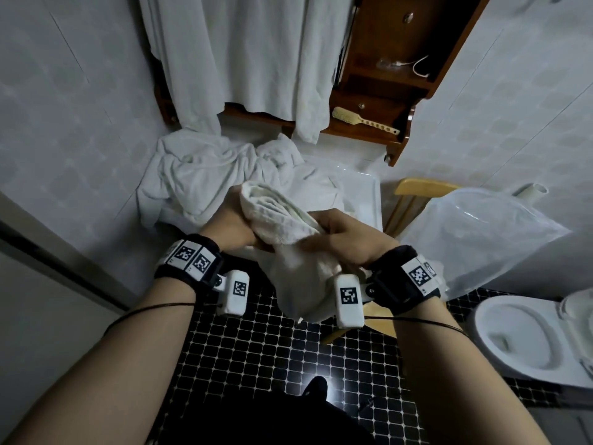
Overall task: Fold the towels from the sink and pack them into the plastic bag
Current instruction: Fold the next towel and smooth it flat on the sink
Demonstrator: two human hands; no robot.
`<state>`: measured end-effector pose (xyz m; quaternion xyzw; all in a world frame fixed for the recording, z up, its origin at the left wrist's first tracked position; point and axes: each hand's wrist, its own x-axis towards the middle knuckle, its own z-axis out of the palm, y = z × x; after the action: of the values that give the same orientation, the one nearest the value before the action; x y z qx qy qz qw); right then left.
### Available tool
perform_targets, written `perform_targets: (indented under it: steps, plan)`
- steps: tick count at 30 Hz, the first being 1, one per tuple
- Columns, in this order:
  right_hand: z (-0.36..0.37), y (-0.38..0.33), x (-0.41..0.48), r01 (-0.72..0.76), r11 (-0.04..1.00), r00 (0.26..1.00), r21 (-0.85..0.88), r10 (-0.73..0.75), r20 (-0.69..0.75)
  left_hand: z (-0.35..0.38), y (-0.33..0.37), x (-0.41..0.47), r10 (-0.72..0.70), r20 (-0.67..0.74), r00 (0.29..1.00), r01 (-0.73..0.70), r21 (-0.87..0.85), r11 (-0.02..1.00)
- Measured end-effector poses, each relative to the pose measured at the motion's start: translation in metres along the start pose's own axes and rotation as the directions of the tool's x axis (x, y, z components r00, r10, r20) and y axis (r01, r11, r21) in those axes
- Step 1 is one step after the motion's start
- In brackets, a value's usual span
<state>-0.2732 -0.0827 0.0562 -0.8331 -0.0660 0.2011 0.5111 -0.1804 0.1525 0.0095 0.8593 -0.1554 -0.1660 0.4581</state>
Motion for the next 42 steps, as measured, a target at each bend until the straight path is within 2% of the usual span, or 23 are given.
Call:
perform_targets:
  steps: [2, 4, 5, 7, 9, 10, 12, 15, 16, 17, 19, 21, 23, 26, 29, 32, 34, 37, 38, 40, 42]
  plan:
    - [-0.006, -0.004, -0.003, 0.007, 1.000, 1.000, -0.021, -0.007, -0.013, -0.006, -0.004, 0.004, -0.008, 0.015, 1.000, 0.008, 0.006, 1.000]
    - [-0.014, -0.009, -0.001, -0.026, 0.969, 0.995, -0.247, 0.003, -0.095, -0.007, -0.007, 0.008, 0.037, 0.038, 0.999, -0.036, -0.029, 0.999]
    - [-0.017, -0.011, 0.001, -0.087, 0.916, 0.985, -0.390, 0.022, -0.168, -0.005, -0.006, 0.008, 0.059, 0.051, 0.997, -0.055, -0.074, 0.996]
    - [-0.015, -0.015, 0.008, -0.267, 0.773, 0.917, -0.576, 0.021, -0.398, 0.002, 0.000, 0.005, 0.109, 0.073, 0.991, -0.098, -0.145, 0.985]
    - [-0.005, -0.018, 0.014, -0.368, 0.718, 0.823, -0.591, -0.044, -0.567, 0.006, 0.007, 0.001, 0.165, 0.044, 0.985, -0.153, -0.197, 0.968]
    - [0.001, -0.019, 0.018, -0.379, 0.710, 0.791, -0.594, -0.084, -0.606, 0.004, 0.010, 0.000, 0.173, 0.022, 0.985, -0.164, -0.208, 0.964]
    - [0.013, -0.022, 0.024, -0.358, 0.685, 0.776, -0.635, -0.160, -0.610, -0.005, 0.012, 0.000, 0.162, -0.003, 0.987, -0.159, -0.188, 0.969]
    - [0.020, -0.023, 0.035, -0.307, 0.612, 0.805, -0.729, -0.242, -0.542, -0.021, 0.010, 0.000, 0.143, -0.057, 0.988, -0.151, -0.180, 0.972]
    - [0.023, -0.022, 0.039, -0.240, 0.667, 0.813, -0.706, -0.260, -0.521, -0.026, 0.009, -0.001, 0.142, -0.072, 0.987, -0.153, -0.182, 0.971]
    - [0.027, -0.025, 0.043, -0.149, 0.769, 0.811, -0.622, -0.265, -0.522, -0.032, 0.009, -0.003, 0.143, -0.087, 0.986, -0.157, -0.174, 0.972]
    - [0.035, -0.030, 0.051, 0.008, 0.925, 0.792, -0.381, -0.238, -0.563, -0.041, 0.008, -0.006, 0.139, -0.080, 0.987, -0.151, -0.174, 0.973]
    - [0.046, -0.040, 0.056, 0.067, 0.963, 0.773, -0.261, -0.215, -0.596, -0.048, 0.004, -0.009, 0.129, -0.080, 0.988, -0.141, -0.178, 0.974]
    - [0.054, -0.053, 0.060, 0.047, 0.962, 0.814, -0.268, -0.192, -0.548, -0.056, -0.001, -0.014, 0.108, -0.087, 0.990, -0.124, -0.195, 0.973]
    - [0.058, -0.065, 0.068, 0.039, 0.964, 0.925, -0.265, -0.135, -0.355, -0.068, -0.013, -0.015, 0.126, -0.110, 0.986, -0.148, -0.215, 0.965]
    - [0.056, -0.071, 0.079, 0.091, 0.944, 0.947, -0.318, -0.180, -0.264, -0.077, -0.022, -0.019, 0.158, -0.142, 0.977, -0.186, -0.216, 0.958]
    - [0.057, -0.085, 0.084, 0.205, 0.944, 0.904, -0.258, -0.284, -0.319, -0.086, -0.031, -0.017, 0.173, -0.185, 0.967, -0.211, -0.213, 0.954]
    - [0.058, -0.099, 0.083, 0.287, 0.938, 0.866, -0.195, -0.341, -0.365, -0.091, -0.037, -0.011, 0.072, -0.086, 0.994, -0.088, -0.201, 0.976]
    - [0.056, -0.114, 0.081, 0.354, 0.928, 0.814, -0.113, -0.365, -0.453, -0.091, -0.049, -0.003, -0.082, 0.136, 0.987, 0.072, 0.083, 0.994]
    - [0.054, -0.119, 0.080, 0.377, 0.923, 0.793, -0.080, -0.366, -0.487, -0.086, -0.054, -0.002, -0.111, 0.176, 0.978, 0.092, 0.112, 0.989]
    - [0.048, -0.128, 0.081, 0.435, 0.900, 0.747, -0.014, -0.370, -0.552, -0.079, -0.063, 0.000, -0.166, 0.157, 0.973, 0.174, -0.035, 0.984]
    - [0.039, -0.135, 0.081, 0.474, 0.880, 0.694, 0.012, -0.365, -0.620, -0.077, -0.057, 0.005, -0.193, 0.037, 0.980, 0.197, -0.197, 0.960]
